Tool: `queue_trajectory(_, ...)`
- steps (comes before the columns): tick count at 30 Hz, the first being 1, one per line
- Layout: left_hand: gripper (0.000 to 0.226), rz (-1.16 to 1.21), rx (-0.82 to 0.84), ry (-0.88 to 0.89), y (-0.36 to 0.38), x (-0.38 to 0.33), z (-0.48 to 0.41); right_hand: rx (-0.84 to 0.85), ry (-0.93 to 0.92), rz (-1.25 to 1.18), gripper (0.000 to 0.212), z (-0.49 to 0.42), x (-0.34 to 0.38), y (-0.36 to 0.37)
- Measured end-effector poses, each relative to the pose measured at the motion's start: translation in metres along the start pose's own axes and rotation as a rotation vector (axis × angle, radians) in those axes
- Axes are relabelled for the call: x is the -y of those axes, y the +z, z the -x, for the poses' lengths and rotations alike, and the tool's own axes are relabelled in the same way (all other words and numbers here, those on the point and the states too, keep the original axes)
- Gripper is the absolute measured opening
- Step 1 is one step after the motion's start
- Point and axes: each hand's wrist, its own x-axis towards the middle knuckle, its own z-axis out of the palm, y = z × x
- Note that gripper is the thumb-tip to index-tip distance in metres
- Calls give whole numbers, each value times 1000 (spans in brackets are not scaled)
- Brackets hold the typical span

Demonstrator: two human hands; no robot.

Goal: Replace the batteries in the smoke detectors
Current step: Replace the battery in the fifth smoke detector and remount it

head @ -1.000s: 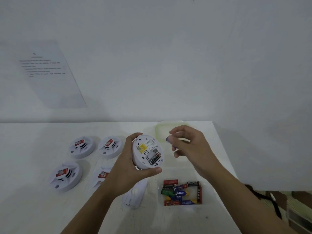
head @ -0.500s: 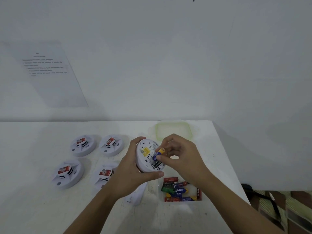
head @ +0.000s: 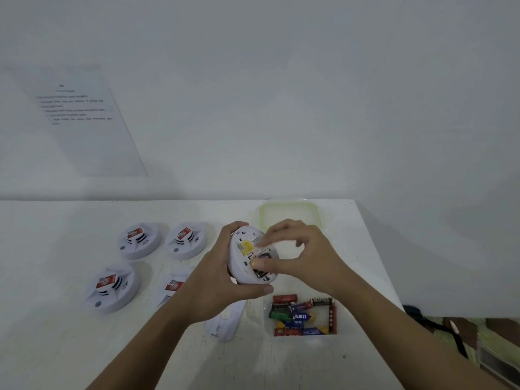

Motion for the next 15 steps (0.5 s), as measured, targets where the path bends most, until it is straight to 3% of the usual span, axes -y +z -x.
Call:
queue_trajectory(4,89,-66,-19,36,0,-6,1,27,219,-143,67,-5,0,-1)
queue_trajectory(15,93,-139,4,111,-12,-12,9,49,228,-246,69,-8,12,8)
